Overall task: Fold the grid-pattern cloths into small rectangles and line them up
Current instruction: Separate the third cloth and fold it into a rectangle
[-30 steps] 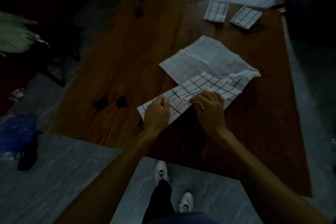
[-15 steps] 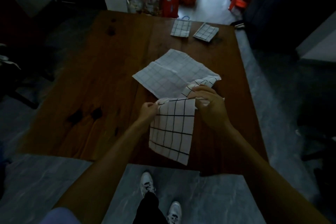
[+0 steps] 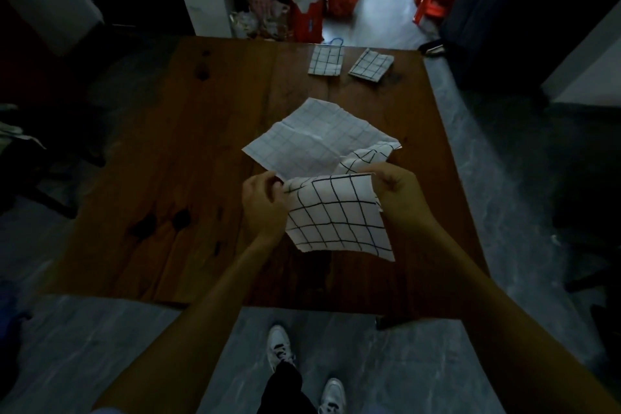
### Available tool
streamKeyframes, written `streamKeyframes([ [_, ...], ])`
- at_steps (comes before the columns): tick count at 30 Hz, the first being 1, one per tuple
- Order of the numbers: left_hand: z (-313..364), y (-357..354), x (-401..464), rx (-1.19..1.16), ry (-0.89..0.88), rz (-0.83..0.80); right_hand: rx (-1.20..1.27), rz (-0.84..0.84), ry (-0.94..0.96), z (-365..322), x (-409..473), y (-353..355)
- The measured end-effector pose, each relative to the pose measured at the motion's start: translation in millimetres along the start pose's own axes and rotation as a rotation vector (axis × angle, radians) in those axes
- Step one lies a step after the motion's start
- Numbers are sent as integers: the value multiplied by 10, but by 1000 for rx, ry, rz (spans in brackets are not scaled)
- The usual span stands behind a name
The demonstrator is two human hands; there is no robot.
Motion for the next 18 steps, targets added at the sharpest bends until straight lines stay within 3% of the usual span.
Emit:
streamKeyframes([
  [3, 363, -38, -128, 5, -421, -282, -45, -101, 13, -77, 67, -63],
  [6, 659, -86, -190, -1, -643, -385, -49, -163, 83, -170, 132, -95],
  [10, 836, -52, -173, -82, -605, -380, -88, -171, 71, -237, 203, -46],
  [14, 917, 4, -157, -44, -627, -352, 47, -87, -64, -323, 222, 18],
  [18, 1006, 66, -150, -66, -654, -313, -133, 2, 120, -417, 253, -13],
])
Point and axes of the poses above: each hand's wrist, its own x-axis towards the middle knuckle, its own y-axis out of the back of the hand, z = x × y, the point moved 2 cm from there along x, towards the middle knuckle, and after that the axes turned 4 degrees about z, right-handed, at the moved point
